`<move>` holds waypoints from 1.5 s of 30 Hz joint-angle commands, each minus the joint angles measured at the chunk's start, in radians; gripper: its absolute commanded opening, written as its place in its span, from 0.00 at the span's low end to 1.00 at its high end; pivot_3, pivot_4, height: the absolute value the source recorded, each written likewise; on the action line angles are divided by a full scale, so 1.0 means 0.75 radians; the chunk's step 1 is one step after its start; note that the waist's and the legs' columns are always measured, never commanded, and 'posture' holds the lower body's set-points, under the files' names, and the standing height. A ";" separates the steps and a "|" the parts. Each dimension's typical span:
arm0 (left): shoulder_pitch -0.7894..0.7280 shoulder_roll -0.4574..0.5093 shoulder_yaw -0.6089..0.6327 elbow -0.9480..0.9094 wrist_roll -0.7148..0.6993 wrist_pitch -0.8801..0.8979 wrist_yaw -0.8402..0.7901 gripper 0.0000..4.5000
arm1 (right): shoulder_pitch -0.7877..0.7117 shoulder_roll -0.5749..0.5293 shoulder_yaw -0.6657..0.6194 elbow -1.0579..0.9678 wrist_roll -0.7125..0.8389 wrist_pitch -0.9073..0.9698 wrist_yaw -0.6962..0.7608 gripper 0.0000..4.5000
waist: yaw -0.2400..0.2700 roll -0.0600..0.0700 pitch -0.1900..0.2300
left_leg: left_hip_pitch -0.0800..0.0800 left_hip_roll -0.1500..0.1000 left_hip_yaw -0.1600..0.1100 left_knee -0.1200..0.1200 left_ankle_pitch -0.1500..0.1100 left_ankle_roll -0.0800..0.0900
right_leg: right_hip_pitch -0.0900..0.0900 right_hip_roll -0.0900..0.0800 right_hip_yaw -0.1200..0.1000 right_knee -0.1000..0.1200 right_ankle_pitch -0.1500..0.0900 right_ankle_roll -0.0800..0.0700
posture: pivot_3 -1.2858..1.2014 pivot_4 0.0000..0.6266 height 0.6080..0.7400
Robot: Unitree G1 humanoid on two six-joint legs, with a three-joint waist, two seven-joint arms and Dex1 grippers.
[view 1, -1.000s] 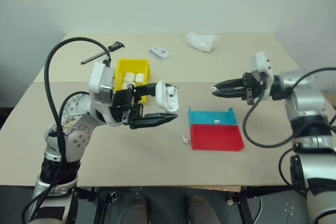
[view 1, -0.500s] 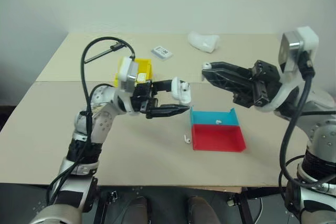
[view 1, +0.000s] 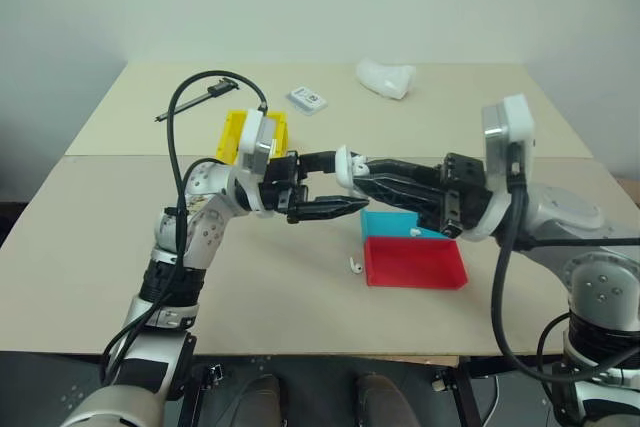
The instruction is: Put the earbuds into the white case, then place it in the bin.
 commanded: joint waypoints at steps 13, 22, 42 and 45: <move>0.030 0.000 0.046 -0.107 -0.019 -0.006 0.046 0.63 | 0.045 -0.168 -0.054 -0.021 -0.024 -0.095 0.218 0.81 | 0.002 0.000 0.000 | 0.000 0.000 -0.001 0.000 0.000 0.000 | 0.000 0.000 -0.001 -0.001 0.000 0.000 | 0.52 0.24 1.00; 0.090 0.024 -0.060 -0.140 0.149 -0.049 0.109 0.63 | -0.112 -0.312 -0.021 0.010 -0.127 -0.063 0.235 0.53 | -0.002 0.000 0.000 | 0.001 0.000 -0.001 0.000 0.000 0.000 | 0.000 0.000 0.000 0.000 0.000 0.000 | 0.52 0.24 1.00; 0.240 -0.060 -0.077 -0.342 0.269 -0.099 0.391 0.63 | -0.373 -0.431 0.403 0.051 -0.638 -0.019 0.288 0.00 | 0.004 0.000 0.000 | -0.002 0.000 0.000 0.001 -0.001 0.001 | -0.003 -0.001 0.001 -0.001 0.001 0.000 | 0.52 0.24 1.00; 0.288 -0.052 -0.037 -0.421 0.254 -0.072 0.470 0.63 | -0.299 -0.416 0.287 0.038 -0.596 -0.016 0.264 0.00 | 0.004 0.000 0.000 | -0.002 0.001 -0.001 0.001 -0.001 0.001 | -0.002 -0.001 0.000 -0.001 0.001 0.000 | 0.52 0.24 1.00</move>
